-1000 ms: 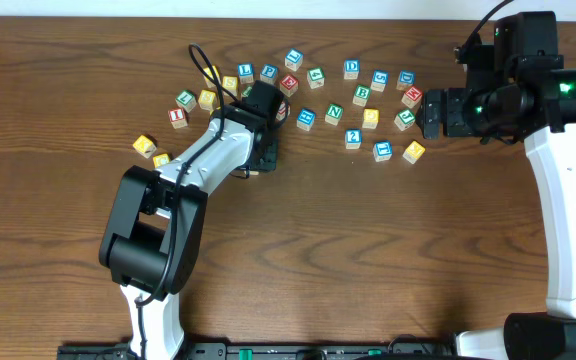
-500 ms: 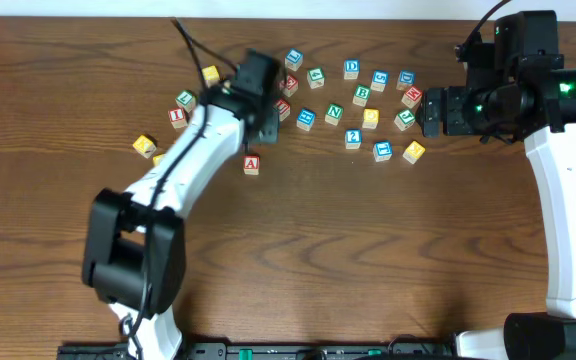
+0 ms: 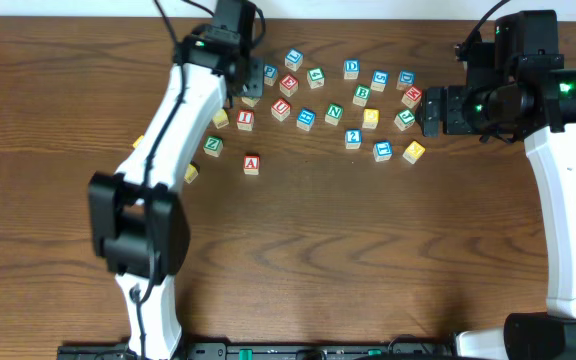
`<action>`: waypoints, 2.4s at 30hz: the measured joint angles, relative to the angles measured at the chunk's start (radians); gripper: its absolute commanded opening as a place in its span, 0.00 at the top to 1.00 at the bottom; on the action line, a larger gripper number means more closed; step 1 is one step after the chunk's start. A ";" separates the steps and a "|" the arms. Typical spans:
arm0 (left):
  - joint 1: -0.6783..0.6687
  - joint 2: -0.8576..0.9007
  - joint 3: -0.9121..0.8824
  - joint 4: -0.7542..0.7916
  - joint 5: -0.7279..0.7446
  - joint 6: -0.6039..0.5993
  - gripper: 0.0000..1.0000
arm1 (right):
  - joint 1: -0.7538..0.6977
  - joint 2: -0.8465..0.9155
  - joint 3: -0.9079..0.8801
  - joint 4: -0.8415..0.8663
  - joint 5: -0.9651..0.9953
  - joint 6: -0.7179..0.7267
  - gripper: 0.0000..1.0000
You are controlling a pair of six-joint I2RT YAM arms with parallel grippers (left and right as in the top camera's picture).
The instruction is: Spell out AI2
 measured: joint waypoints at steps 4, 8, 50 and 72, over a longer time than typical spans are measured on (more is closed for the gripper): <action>0.000 0.094 0.000 0.019 0.002 0.000 0.53 | 0.000 0.000 0.000 -0.001 -0.001 0.000 0.01; 0.000 0.133 0.000 0.031 0.005 0.000 0.53 | 0.000 0.000 0.000 -0.014 -0.001 0.000 0.01; 0.000 0.237 -0.019 0.067 -0.038 -0.004 0.60 | 0.000 0.000 0.000 -0.049 -0.002 0.000 0.01; 0.000 0.237 -0.039 0.069 -0.038 -0.004 0.63 | 0.000 0.000 0.000 -0.046 -0.012 0.000 0.01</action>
